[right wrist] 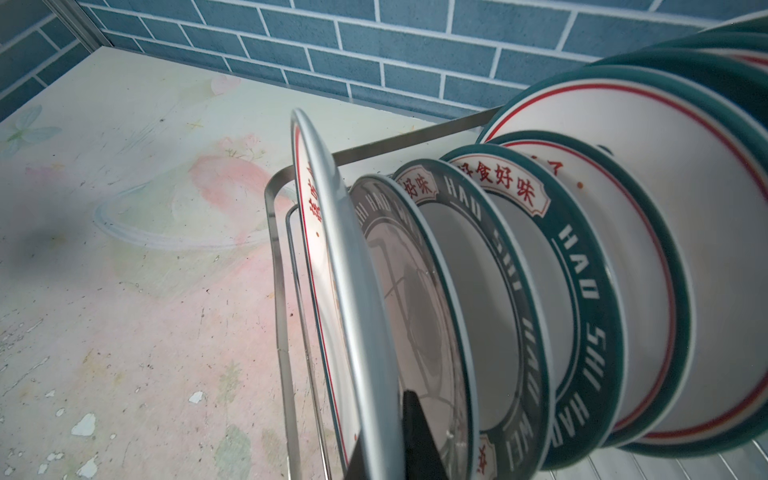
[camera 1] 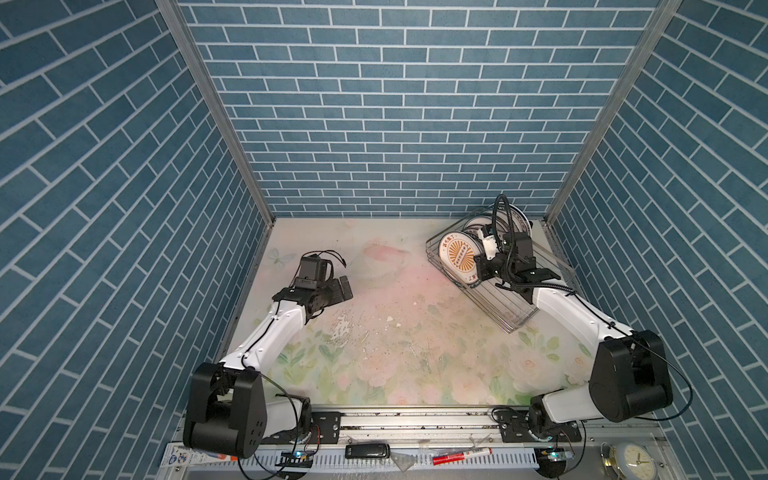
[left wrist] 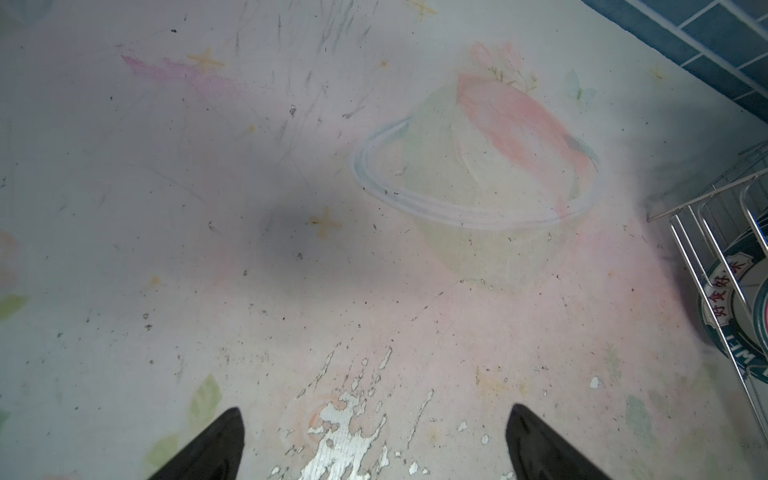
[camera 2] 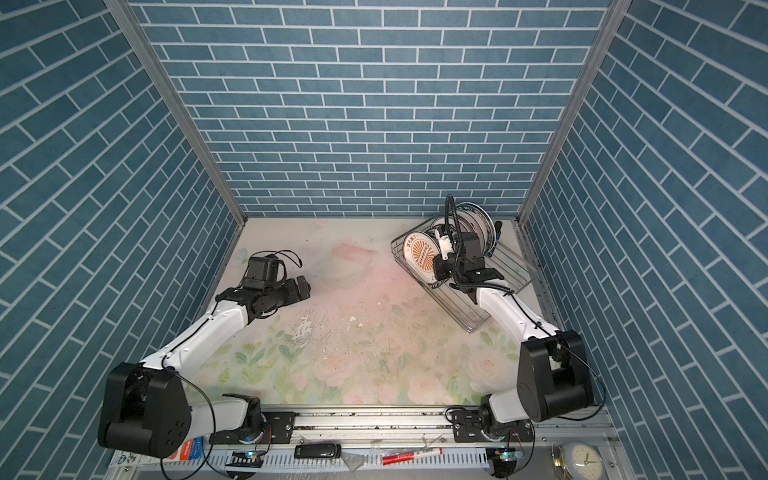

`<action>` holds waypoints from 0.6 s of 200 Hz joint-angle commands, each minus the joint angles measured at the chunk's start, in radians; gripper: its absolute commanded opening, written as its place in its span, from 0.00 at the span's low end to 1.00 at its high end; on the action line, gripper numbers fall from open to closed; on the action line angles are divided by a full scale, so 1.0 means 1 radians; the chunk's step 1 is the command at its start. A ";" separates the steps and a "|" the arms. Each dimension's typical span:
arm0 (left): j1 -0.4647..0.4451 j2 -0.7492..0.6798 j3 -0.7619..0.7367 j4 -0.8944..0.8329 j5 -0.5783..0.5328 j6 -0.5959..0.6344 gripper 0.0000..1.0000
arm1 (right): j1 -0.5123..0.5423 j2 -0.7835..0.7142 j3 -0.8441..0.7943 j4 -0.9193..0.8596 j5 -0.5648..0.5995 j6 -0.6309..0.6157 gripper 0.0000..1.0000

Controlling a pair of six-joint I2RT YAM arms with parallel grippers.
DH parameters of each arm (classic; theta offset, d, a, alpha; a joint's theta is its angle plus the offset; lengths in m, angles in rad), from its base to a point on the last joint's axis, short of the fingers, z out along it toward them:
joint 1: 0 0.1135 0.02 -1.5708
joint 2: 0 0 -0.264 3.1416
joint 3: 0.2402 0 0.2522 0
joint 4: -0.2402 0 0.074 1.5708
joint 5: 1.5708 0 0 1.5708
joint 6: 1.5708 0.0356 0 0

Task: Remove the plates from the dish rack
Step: 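Lift the sunburst plate toward the left gripper while left gripper reaches in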

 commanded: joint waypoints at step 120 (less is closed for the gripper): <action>0.004 -0.062 -0.028 0.008 0.121 -0.002 0.99 | 0.037 -0.289 0.053 -0.090 -0.049 0.496 0.00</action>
